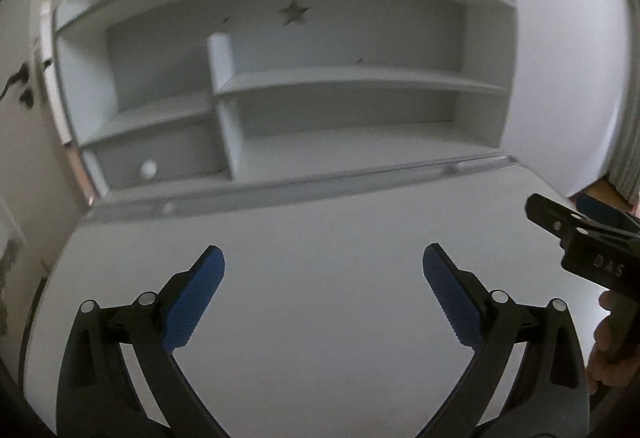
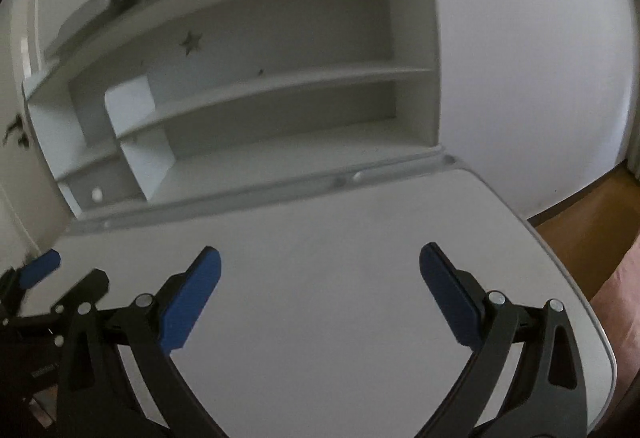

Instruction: Collect trash

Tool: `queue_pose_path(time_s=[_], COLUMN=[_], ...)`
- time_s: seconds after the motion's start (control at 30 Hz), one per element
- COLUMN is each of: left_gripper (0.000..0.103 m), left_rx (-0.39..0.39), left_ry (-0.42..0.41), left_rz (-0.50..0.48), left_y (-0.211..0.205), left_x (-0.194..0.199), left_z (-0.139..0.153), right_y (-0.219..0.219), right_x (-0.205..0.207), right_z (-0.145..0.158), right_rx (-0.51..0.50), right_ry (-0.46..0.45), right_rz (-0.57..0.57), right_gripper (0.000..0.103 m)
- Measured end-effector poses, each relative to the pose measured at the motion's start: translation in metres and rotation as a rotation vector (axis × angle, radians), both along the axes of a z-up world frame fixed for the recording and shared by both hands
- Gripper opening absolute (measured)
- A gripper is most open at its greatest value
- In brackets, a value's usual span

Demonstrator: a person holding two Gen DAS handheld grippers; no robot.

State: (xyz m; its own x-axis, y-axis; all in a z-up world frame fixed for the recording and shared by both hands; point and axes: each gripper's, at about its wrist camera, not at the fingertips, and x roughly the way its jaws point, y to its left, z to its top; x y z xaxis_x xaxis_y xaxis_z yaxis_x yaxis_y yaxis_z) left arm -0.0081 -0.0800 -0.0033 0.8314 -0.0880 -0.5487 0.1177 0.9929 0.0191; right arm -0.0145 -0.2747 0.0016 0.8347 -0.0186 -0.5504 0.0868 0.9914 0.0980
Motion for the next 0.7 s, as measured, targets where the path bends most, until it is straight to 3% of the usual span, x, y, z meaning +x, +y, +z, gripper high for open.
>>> queue_pose_path(time_s=[0.23,0.33,0.4,0.53,0.7], left_gripper=[0.097,0.097,0.097,0.097,0.096], left_rx=[-0.050,-0.034,-0.001,0.006,-0.010], left_ry=[0.059,0.032,0.057,0.134,0.125], left_rz=[0.071,0.096,0.138,0.171,0.173], left_y=[0.020,0.016,0.014,0.018,0.021], left_x=[0.003,0.000,0.005,0.018,0.016], left_z=[-0.017,-0.016,-0.019,-0.026,-0.026], right_y=[0.009,0.008,0.009,0.003,-0.004], right_x=[-0.003,0.000,0.003,0.003,0.003], right_z=[-0.013,-0.013,-0.014,-0.017,-0.019], right_rx=[-0.133,-0.151,-0.173,-0.155,-0.123], right_ry=[-0.005,0.000,0.014,0.027,0.031], right_rz=[-0.004,-0.004,-0.024,-0.031,-0.048], right_gripper=[0.096,0.096,0.096,0.096,0.096])
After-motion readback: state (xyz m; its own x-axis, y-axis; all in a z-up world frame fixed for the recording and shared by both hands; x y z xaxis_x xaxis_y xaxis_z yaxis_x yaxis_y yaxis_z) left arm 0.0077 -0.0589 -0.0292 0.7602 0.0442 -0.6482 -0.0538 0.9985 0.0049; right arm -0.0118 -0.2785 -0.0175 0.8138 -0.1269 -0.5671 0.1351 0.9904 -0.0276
